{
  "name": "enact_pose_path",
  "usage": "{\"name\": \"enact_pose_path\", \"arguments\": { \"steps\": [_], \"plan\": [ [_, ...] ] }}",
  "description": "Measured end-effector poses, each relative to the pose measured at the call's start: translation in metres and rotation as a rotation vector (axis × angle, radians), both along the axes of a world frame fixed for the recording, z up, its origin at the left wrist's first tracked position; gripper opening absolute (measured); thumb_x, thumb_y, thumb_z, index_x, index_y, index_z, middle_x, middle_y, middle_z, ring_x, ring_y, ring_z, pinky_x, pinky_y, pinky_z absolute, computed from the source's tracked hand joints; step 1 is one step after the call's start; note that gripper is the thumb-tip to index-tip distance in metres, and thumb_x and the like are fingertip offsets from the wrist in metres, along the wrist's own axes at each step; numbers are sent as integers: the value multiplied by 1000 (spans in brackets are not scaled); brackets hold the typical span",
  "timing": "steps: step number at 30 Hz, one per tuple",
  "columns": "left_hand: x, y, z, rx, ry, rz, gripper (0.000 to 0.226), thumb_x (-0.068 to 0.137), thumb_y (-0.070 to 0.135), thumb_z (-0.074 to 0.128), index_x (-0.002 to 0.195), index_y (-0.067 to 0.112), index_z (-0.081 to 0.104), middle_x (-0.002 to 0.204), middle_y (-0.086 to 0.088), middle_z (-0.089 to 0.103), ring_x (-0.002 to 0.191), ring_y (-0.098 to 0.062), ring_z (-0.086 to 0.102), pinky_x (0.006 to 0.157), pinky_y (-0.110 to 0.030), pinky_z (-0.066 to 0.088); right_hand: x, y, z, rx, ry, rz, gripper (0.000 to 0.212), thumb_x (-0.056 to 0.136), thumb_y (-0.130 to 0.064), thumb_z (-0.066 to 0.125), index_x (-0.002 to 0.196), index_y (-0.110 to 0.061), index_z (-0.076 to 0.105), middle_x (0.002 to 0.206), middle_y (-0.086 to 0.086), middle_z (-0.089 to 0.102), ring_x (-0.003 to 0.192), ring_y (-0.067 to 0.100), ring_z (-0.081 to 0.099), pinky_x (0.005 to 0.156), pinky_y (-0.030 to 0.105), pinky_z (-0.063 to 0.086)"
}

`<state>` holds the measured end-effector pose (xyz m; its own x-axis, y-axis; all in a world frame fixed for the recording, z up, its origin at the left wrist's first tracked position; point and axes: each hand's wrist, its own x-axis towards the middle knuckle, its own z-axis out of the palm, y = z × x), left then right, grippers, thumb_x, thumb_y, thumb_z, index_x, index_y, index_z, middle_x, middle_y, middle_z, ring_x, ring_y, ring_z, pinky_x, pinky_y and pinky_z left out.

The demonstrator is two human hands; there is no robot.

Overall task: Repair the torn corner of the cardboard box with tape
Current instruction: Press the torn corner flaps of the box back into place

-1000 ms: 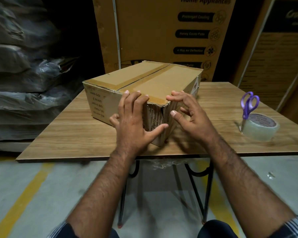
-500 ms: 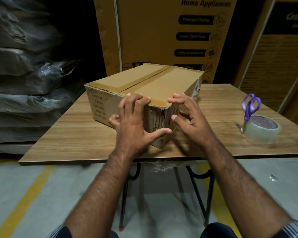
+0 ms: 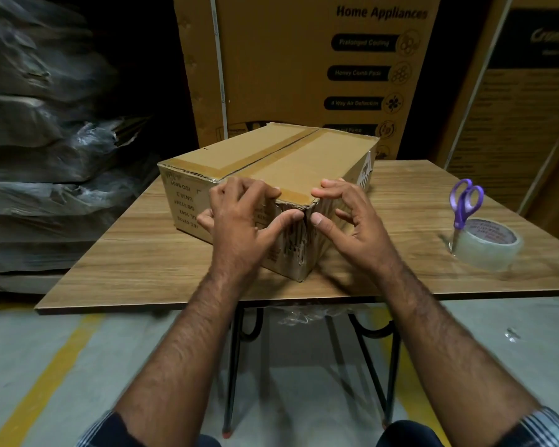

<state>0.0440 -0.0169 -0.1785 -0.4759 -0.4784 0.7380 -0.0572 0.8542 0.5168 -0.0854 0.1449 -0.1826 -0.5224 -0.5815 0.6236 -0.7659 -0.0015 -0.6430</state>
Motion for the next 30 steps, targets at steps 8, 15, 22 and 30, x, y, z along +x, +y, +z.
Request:
{"name": "enact_pose_path", "arguments": {
  "steps": [8,15,22,30],
  "plan": [
    [-6,1,0,-70,-4,95,53,75,75,61,103,31,69,113,7,58,115,-25,47,92,-51,38,-6,-18,-5,-34,116,-114,35,87,-38,67,122,-37,60,131,-15,47,131,20,47,99,63,49],
    [4,3,3,-63,-74,17,62,73,81,58,114,35,66,122,10,54,118,-12,35,93,-48,37,-1,-8,-3,25,110,-106,39,92,-41,62,131,-38,57,147,-15,46,144,19,41,105,64,46],
    [24,-23,7,-136,-234,-38,80,75,68,70,147,42,46,161,6,38,149,-22,27,112,-73,25,45,-5,-16,104,72,-162,93,80,-51,80,157,-41,28,170,-8,9,153,16,24,107,58,48],
    [19,-15,4,-96,-273,27,78,74,64,77,144,42,52,161,6,36,153,-20,23,108,-56,20,44,-9,-24,100,93,-223,111,76,-32,88,160,-39,16,173,-9,4,151,8,23,102,52,55]
  ]
}}
